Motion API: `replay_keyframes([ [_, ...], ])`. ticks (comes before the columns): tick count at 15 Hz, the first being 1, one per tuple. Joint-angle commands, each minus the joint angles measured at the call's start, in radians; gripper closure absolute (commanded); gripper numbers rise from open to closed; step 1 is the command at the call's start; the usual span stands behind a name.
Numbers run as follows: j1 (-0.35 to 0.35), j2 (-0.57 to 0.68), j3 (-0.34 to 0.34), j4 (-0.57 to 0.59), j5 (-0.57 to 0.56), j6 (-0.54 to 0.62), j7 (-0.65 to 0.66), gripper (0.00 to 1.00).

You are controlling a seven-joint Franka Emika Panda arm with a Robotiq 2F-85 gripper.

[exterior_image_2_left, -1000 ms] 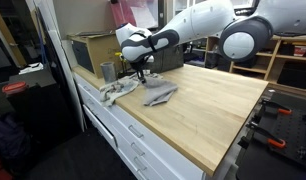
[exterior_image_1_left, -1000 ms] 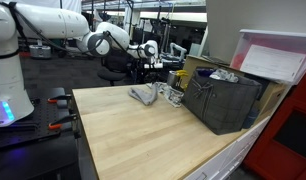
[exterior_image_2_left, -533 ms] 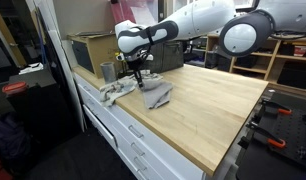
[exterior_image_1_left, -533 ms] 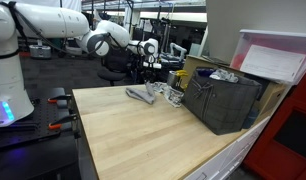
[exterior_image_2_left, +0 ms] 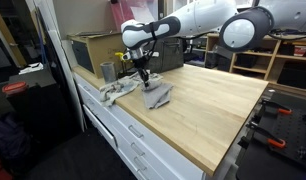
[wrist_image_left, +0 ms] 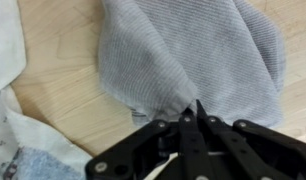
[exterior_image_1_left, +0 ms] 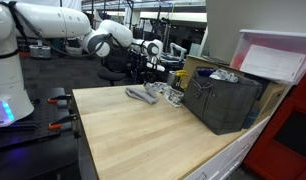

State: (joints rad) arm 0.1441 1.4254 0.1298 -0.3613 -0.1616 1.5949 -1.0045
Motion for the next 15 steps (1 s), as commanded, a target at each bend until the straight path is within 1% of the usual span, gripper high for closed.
replay_keyframes([
  [1, -0.025, -0.033, 0.054, 0.001, 0.037, -0.08, -0.12, 0.99],
  [5, -0.017, -0.047, 0.092, 0.001, 0.036, -0.137, -0.177, 0.99],
  [7, -0.006, -0.047, 0.108, 0.001, 0.035, -0.153, -0.174, 0.99],
  [10, 0.014, -0.032, 0.139, 0.0, 0.046, -0.158, -0.132, 0.99],
  [11, 0.03, -0.045, 0.094, -0.032, 0.104, -0.142, -0.124, 0.99],
  [13, 0.051, -0.025, 0.085, -0.029, 0.134, -0.125, -0.108, 0.99],
  [14, 0.069, 0.008, 0.076, 0.014, 0.14, -0.13, -0.106, 0.99],
  [15, 0.082, 0.024, 0.067, 0.024, 0.139, -0.114, -0.111, 0.71],
])
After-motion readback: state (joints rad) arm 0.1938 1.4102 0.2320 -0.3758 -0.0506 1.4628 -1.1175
